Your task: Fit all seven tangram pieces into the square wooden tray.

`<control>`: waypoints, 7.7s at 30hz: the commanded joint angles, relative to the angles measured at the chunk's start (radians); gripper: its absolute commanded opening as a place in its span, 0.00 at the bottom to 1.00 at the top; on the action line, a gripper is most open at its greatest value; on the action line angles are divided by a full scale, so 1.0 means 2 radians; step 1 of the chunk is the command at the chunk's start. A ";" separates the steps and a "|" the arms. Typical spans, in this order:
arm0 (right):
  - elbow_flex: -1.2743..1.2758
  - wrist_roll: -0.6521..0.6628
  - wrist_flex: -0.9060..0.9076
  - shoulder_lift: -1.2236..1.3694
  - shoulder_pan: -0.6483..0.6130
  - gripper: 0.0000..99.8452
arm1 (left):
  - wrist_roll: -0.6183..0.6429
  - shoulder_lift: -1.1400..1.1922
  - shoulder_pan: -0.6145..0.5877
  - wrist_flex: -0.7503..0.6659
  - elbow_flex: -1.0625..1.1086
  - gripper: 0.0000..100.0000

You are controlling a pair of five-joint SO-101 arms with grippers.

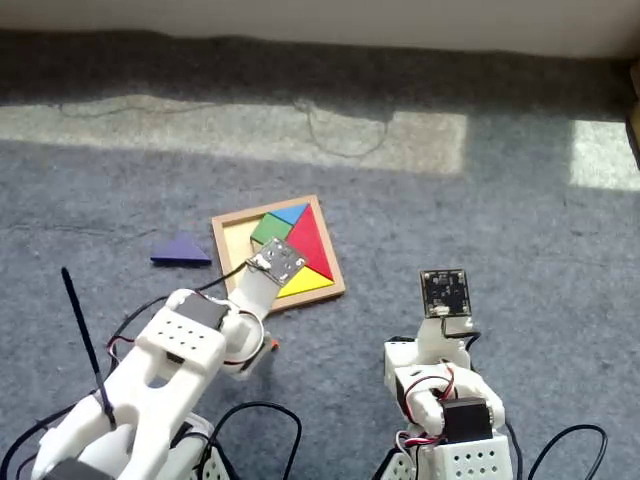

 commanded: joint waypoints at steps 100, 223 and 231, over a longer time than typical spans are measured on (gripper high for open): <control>0.076 -0.003 0.002 -0.003 0.006 0.01 | 0.207 0.256 -0.081 -0.062 -0.300 0.03; 0.076 -0.003 0.002 -0.003 0.006 0.01 | -0.381 0.027 -0.307 0.026 -0.230 0.20; 0.076 -0.003 0.002 -0.003 0.006 0.01 | -0.422 0.081 -0.306 0.025 -0.271 0.20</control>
